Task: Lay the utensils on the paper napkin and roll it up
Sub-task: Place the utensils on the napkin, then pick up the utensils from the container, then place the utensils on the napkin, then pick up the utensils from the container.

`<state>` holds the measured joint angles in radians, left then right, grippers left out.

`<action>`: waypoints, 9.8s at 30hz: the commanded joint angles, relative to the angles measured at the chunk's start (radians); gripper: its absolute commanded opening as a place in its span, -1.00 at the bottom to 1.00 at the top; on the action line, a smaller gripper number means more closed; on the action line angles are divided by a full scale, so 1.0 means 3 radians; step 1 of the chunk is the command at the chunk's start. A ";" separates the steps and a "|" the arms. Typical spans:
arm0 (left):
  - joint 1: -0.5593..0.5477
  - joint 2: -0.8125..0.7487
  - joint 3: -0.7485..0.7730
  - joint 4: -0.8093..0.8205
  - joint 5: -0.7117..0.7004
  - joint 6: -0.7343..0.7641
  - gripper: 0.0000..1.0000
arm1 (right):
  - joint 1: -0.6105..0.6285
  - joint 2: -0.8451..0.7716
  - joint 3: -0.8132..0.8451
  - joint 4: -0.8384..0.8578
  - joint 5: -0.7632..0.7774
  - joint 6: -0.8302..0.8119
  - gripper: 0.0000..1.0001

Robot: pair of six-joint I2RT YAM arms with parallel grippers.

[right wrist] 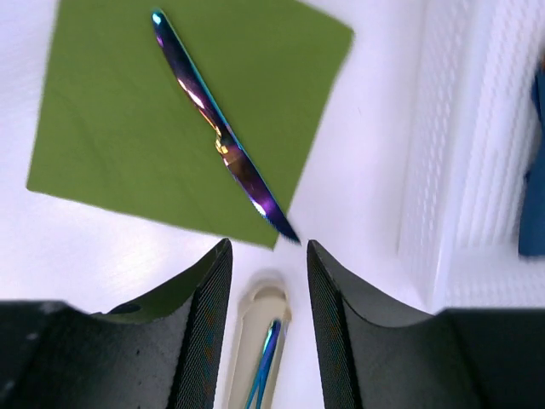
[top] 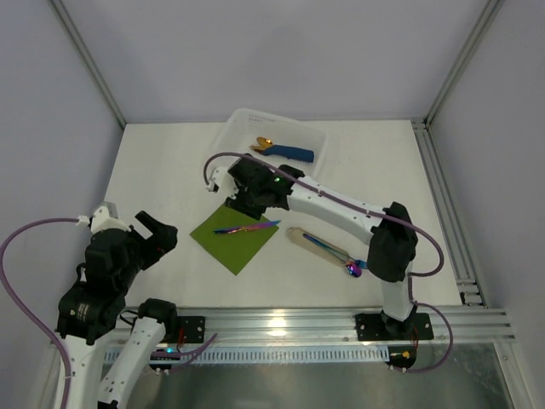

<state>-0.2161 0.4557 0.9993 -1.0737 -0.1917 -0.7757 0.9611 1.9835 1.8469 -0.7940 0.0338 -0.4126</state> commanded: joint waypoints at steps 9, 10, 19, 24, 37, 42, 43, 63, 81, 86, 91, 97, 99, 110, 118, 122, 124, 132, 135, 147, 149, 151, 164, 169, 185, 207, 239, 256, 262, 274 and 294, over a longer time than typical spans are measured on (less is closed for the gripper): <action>-0.0006 0.0158 -0.0038 0.0132 0.0266 0.0091 0.88 | -0.0667 -0.1401 -0.1845 0.0157 0.0654 0.1252 -0.13; -0.0006 0.0178 -0.0043 0.0148 0.0281 0.0096 0.87 | -0.0713 -0.1421 -0.1937 0.0152 0.0680 0.1273 -0.14; -0.0006 0.0276 -0.0013 0.0255 0.0332 0.0136 0.87 | -0.0944 -0.1335 -0.2393 0.0136 0.0261 0.1120 -0.38; -0.0006 0.0353 0.0034 0.0235 0.0353 0.0162 0.88 | -0.0949 -0.1263 -0.2470 0.0075 0.0190 0.1114 -0.39; -0.0006 0.0353 -0.0074 0.0327 0.0342 0.0137 0.87 | -0.0908 -0.1253 -0.2633 0.0034 0.0107 0.1171 -0.46; -0.0006 0.0358 -0.0064 0.0322 0.0337 0.0147 0.87 | -0.0877 -0.1171 -0.2664 0.0044 0.0123 0.1191 -0.57; -0.0006 0.0358 -0.0064 0.0317 0.0337 0.0152 0.87 | -0.0872 -0.1171 -0.2664 0.0054 0.0123 0.1196 -0.56; -0.0006 0.0317 -0.0028 0.0266 0.0281 0.0193 0.88 | -0.0877 -0.0915 -0.2557 0.0049 0.0322 0.1171 -0.57; -0.0006 0.0271 0.0003 0.0225 0.0271 0.0198 0.87 | -0.0872 -0.1048 -0.2536 0.0019 0.0358 0.1099 -0.84; -0.0006 0.0271 0.0003 0.0225 0.0291 0.0177 0.87 | -0.0867 -0.1202 -0.2490 -0.0032 0.0404 0.1043 -0.93; -0.0006 0.0271 -0.0002 0.0235 0.0301 0.0162 0.88 | -0.0816 -0.1278 -0.2424 -0.0124 0.0424 0.0971 -0.93; -0.0006 0.0250 0.0013 0.0225 0.0307 0.0157 0.88 | -0.0596 -0.1289 -0.2042 -0.0288 0.0537 0.0905 -0.93; -0.0006 0.0250 0.0023 0.0220 0.0301 0.0152 0.87 | -0.0474 -0.1223 -0.1852 -0.0329 0.0557 0.0844 -0.92; -0.0001 0.0169 0.0233 0.0061 0.0093 0.0126 0.86 | 0.0048 0.0116 0.0096 -0.0850 0.0440 -0.0244 -0.92; -0.0006 0.0010 0.0376 -0.0021 -0.0056 0.0121 0.86 | 0.0253 0.0767 0.0859 -0.1050 0.0368 -0.0614 -0.92; -0.0006 0.0041 0.0361 -0.0021 -0.0011 0.0121 0.86 | 0.0345 0.0823 0.0742 -0.0953 0.0302 -0.0736 -0.92; -0.0006 0.0046 0.0356 -0.0016 -0.0010 0.0126 0.86 | 0.0360 0.0828 0.0645 -0.0887 0.0302 -0.0828 -0.92; -0.0001 0.0030 0.0305 -0.0001 0.0005 0.0131 0.86 | 0.0427 0.0828 0.0414 -0.0610 0.0414 -0.1007 -0.92; -0.0006 0.0046 0.0300 0.0010 0.0015 0.0121 0.86 | 0.0447 0.0915 0.0470 -0.0570 0.0470 -0.1043 -0.92; -0.0006 0.0071 0.0305 0.0000 -0.0010 0.0167 0.86 | 0.0457 0.1247 0.0772 -0.0483 0.0598 -0.1166 -0.93; -0.0006 0.0066 0.0305 -0.0005 -0.0016 0.0177 0.86 | 0.0447 0.1278 0.0798 -0.0483 0.0583 -0.1166 -0.92; -0.0006 0.0056 0.0300 -0.0006 -0.0021 0.0182 0.86 | 0.0447 0.1319 0.0844 -0.0483 0.0593 -0.1166 -0.92; -0.0006 0.0046 0.0279 -0.0011 -0.0005 0.0193 0.87 | 0.0411 0.1334 0.0941 -0.0488 0.0619 -0.1161 -0.93; -0.0006 0.0056 0.0284 -0.0011 0.0010 0.0193 0.87 | 0.0401 0.1355 0.0946 -0.0467 0.0624 -0.1171 -0.93; -0.0006 0.0046 0.0300 -0.0031 0.0010 0.0193 0.86 | 0.0370 0.1483 0.1023 -0.0452 0.0588 -0.1161 -0.92; -0.0001 0.0056 0.0289 -0.0021 0.0036 0.0183 0.87 | 0.0355 0.1457 0.1012 -0.0452 0.0614 -0.1079 -0.77; -0.0006 0.0046 0.0351 -0.0046 0.0087 0.0126 0.86 | 0.0120 0.0190 0.0313 -0.0130 0.0184 -0.0420 -0.35; -0.0006 0.0081 0.0172 0.0102 0.0184 0.0147 0.87 | -0.0632 -0.1401 -0.1927 -0.0549 0.0793 0.0991 -0.47; -0.0006 0.0097 0.0156 0.0112 0.0184 0.0152 0.86 | -0.0657 -0.1417 -0.2188 -0.0549 0.0777 0.0987 -0.47; -0.0001 0.0107 0.0177 0.0087 0.0189 0.0152 0.87 | -0.0678 -0.1161 -0.2388 -0.0340 0.0578 0.0895 -0.55; -0.0006 0.0112 0.0197 0.0071 0.0184 0.0162 0.87 | -0.0816 -0.0905 -0.2531 -0.0053 0.0619 0.0828 -0.54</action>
<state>-0.2161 0.4740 1.0492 -1.0718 -0.1452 -0.7322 0.7227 1.7088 1.0924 -0.8364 0.2077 -0.1577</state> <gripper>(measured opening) 0.932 0.227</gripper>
